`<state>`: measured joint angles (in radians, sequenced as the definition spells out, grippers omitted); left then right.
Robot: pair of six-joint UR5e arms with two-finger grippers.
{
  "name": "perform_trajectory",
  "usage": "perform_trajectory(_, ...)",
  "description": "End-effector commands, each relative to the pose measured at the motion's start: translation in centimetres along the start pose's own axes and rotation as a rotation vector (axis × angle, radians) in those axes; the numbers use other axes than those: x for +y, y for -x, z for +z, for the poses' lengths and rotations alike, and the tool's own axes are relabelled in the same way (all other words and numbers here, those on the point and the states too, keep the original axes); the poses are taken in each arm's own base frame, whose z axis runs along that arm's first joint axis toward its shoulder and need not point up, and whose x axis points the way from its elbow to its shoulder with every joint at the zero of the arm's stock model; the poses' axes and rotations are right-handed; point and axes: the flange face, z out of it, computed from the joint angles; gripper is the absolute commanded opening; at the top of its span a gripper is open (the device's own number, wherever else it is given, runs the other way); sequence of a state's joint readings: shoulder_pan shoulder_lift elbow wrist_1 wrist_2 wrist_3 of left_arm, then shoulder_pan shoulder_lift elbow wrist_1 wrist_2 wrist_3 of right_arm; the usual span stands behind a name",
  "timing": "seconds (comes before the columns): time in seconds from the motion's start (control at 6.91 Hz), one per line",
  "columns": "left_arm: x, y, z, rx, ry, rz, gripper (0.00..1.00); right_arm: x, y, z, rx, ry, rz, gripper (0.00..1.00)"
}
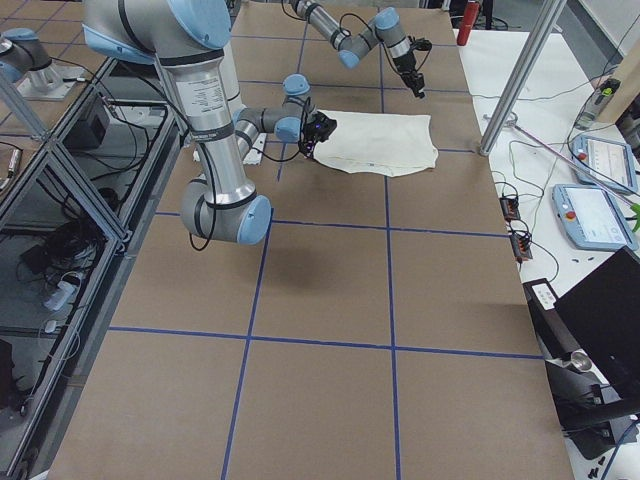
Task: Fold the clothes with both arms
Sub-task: 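Lower the right gripper to the shirt's edge nearest the robot by the collar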
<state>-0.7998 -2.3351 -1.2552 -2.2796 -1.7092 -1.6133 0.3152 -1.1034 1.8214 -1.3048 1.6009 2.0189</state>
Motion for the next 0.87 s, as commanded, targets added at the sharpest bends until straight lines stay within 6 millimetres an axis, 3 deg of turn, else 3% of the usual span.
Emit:
perform_trajectory(0.0,0.1,0.1,-0.1,0.002,0.000,0.000,0.43,0.7,1.2,2.0,0.021,-0.010,-0.002,0.91)
perform_trajectory(0.29,0.0,0.5,0.0,-0.004,0.000,-0.001,0.44,-0.2,0.6,2.1,0.063,-0.036,-0.001,0.89)
perform_trajectory(0.72,0.2,0.4,-0.2,0.002,0.002,-0.001,0.46,0.1,0.2,2.5,0.082,-0.040,-0.003,0.85)
